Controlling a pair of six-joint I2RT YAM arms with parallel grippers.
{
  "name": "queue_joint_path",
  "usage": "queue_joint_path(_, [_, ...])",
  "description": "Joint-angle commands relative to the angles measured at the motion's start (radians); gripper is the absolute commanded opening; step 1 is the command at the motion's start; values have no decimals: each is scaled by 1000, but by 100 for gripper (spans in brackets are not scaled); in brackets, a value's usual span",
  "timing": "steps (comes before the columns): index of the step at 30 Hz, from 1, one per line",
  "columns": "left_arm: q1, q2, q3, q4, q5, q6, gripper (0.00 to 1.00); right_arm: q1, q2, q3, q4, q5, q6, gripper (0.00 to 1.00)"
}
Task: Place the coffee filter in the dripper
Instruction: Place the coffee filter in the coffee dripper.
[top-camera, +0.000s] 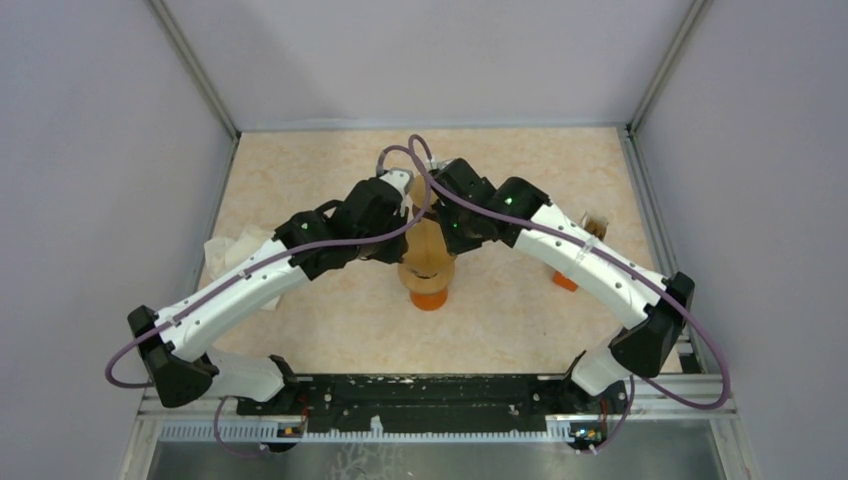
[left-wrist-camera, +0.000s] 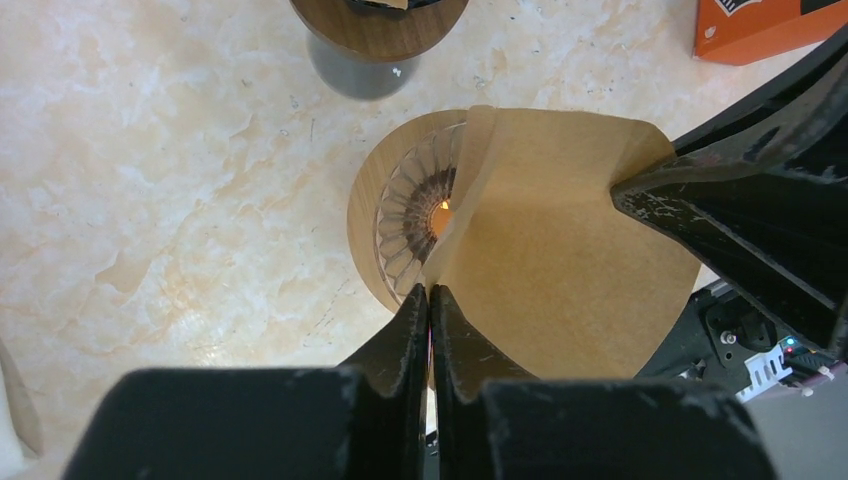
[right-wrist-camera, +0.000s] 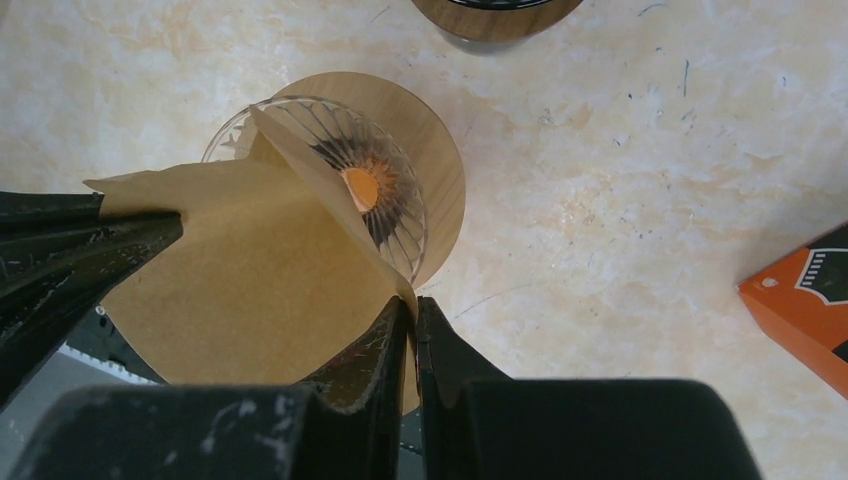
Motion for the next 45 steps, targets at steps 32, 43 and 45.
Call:
queue_joint_path(32, [16,-54,-27,110,169,121,0,-22,-37,22,208,-122,-148,33])
queue_joint_path(43, [15,-61,-27,69,137,111,0,-63,-39,-17,209,-110,-139,0])
queue_joint_path(45, [15,-57,-27,50,107,97,0,-68,-46,-25,202,-108,-136,0])
